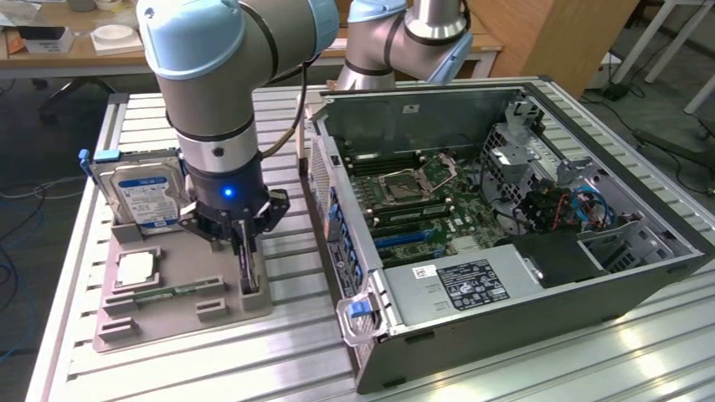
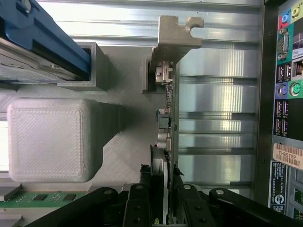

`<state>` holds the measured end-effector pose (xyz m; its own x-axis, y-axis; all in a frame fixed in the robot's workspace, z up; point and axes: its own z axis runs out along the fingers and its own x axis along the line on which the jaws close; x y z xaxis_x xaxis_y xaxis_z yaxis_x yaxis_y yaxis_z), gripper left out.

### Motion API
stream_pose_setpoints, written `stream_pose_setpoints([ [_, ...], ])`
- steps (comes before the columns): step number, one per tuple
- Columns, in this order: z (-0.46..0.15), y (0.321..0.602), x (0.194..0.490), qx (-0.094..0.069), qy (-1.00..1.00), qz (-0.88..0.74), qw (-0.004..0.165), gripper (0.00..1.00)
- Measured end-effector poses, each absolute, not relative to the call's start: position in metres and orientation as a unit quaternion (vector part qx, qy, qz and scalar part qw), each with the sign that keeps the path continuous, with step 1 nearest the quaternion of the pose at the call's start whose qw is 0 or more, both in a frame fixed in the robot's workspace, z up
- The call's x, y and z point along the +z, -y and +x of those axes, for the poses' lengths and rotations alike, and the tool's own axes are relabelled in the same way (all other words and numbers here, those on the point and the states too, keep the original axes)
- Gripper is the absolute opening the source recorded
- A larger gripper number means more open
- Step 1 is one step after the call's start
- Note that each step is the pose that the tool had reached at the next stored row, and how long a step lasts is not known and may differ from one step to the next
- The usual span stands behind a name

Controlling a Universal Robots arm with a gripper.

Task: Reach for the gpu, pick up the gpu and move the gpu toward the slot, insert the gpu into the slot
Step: 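Pick up the gpu and move the gpu toward the slot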

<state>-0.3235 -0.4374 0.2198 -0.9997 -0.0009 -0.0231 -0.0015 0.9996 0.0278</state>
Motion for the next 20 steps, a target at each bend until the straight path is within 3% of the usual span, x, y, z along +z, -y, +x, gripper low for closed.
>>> stream_pose_setpoints([
  [20, -0.3236, 0.4373, 0.2224, 0.016, -1.0, -0.001, 0.012, 0.27],
])
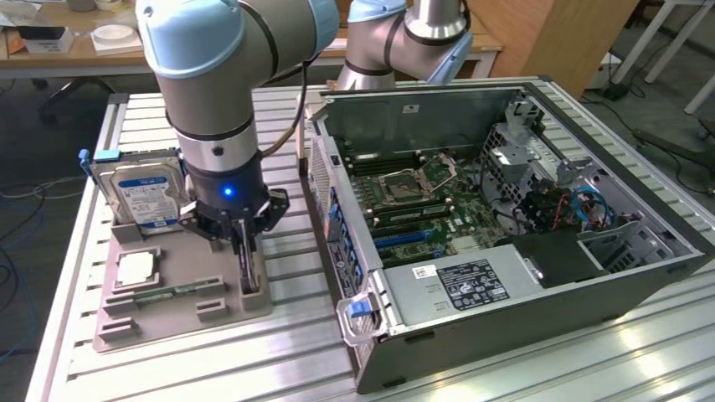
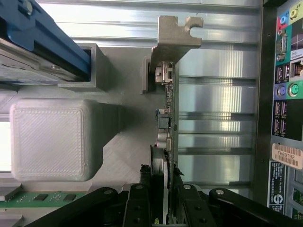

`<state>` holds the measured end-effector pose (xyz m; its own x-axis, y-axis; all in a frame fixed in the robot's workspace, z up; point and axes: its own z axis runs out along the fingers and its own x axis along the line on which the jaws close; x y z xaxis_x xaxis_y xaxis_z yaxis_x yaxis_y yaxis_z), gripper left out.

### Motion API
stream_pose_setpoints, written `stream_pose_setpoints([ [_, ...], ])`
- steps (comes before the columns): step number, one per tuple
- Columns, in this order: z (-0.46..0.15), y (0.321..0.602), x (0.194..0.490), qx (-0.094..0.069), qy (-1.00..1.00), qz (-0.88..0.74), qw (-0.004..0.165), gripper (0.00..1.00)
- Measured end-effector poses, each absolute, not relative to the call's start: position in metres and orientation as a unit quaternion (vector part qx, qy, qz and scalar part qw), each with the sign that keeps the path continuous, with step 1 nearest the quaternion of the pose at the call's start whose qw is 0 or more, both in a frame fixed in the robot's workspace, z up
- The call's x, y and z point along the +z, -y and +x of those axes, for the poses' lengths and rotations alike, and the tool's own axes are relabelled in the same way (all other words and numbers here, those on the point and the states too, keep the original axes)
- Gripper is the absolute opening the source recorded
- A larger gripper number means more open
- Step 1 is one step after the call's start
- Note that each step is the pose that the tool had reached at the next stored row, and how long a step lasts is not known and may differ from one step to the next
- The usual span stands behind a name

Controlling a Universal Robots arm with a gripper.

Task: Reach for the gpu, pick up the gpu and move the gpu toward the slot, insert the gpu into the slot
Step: 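Pick up the gpu and move the gpu toward the slot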

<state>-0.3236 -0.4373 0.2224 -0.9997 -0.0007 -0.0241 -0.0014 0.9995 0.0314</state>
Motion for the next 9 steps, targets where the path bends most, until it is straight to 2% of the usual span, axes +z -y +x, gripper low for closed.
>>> stream_pose_setpoints([
  [9, -0.324, 0.437, 0.236, 0.022, -1.0, -0.001, 0.012, 0.27],
])
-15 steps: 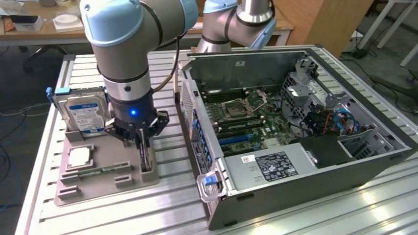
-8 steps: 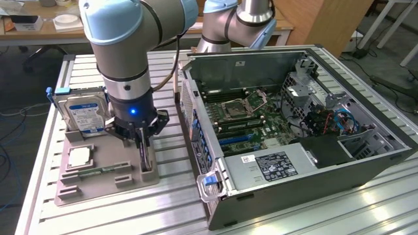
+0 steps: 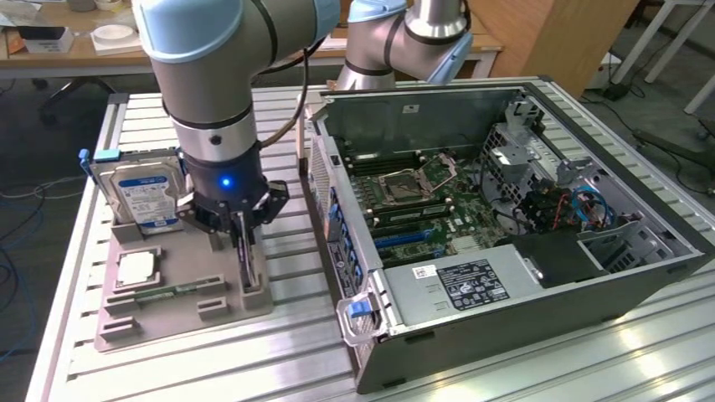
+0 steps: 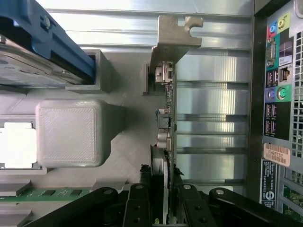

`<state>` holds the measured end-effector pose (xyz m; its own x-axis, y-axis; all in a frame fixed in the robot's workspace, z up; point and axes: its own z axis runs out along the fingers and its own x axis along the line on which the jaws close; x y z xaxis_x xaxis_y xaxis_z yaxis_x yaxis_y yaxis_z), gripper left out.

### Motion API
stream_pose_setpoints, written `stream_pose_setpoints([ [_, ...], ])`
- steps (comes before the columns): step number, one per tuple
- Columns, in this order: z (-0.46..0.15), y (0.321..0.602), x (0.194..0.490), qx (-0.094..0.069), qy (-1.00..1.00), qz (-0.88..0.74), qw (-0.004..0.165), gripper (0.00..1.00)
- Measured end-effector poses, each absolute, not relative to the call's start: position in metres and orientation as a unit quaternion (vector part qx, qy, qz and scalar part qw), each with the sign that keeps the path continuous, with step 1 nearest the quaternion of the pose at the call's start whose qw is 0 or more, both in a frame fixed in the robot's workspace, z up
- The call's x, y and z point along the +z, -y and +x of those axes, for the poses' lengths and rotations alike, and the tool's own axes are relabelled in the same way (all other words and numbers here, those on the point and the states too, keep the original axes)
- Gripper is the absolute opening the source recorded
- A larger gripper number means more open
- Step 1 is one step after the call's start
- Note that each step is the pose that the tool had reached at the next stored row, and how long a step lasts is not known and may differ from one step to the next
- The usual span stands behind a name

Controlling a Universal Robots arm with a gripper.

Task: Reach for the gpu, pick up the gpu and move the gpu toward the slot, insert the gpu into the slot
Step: 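Pick up the gpu and move the gpu toward the slot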

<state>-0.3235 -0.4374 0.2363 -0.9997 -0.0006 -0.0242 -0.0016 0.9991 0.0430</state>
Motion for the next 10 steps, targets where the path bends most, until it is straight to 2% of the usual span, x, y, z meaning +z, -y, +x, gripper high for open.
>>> stream_pose_setpoints([
  [10, -0.324, 0.437, 0.252, 0.027, -1.0, 0.0, 0.012, 0.27],
])
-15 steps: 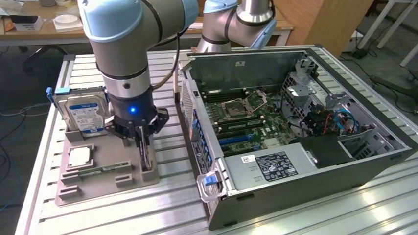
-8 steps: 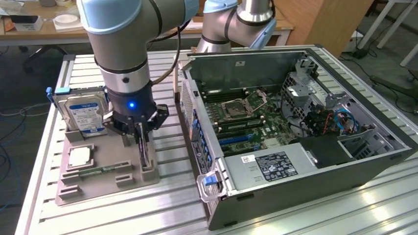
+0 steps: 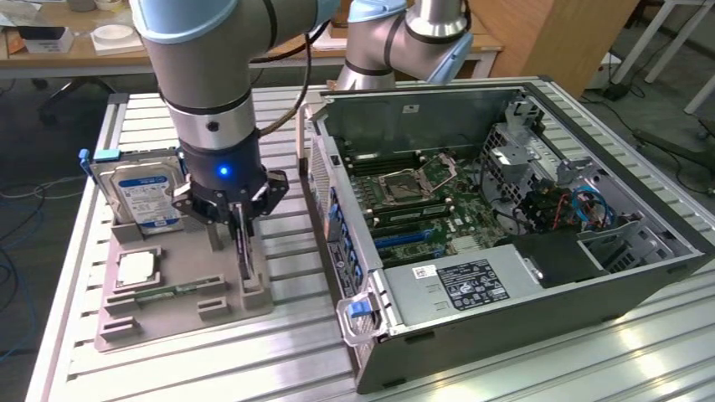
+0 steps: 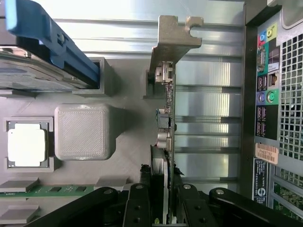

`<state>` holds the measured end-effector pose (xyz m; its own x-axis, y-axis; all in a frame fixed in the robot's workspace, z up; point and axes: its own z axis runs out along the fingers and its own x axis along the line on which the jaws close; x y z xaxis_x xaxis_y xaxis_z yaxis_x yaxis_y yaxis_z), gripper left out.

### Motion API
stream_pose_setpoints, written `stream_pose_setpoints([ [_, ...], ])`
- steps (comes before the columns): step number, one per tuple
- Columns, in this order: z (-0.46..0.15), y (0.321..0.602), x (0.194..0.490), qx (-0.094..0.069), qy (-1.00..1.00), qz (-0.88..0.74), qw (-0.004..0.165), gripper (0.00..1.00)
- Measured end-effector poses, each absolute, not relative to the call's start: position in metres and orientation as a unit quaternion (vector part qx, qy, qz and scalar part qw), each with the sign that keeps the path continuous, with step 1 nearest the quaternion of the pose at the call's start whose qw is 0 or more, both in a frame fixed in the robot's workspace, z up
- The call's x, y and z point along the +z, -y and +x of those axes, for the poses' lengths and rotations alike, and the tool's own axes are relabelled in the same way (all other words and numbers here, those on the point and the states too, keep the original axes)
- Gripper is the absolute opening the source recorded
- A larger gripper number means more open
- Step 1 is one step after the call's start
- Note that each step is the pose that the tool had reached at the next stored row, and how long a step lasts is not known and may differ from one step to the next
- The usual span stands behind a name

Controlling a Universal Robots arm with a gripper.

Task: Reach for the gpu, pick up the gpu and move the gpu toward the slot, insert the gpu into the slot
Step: 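Pick up the gpu and move the gpu toward the slot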

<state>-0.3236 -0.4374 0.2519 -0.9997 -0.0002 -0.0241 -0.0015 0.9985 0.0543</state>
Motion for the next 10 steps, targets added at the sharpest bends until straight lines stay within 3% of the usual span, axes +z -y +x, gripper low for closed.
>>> stream_pose_setpoints([
  [10, -0.324, 0.437, 0.269, 0.035, -0.999, 0.0, 0.012, 0.27],
])
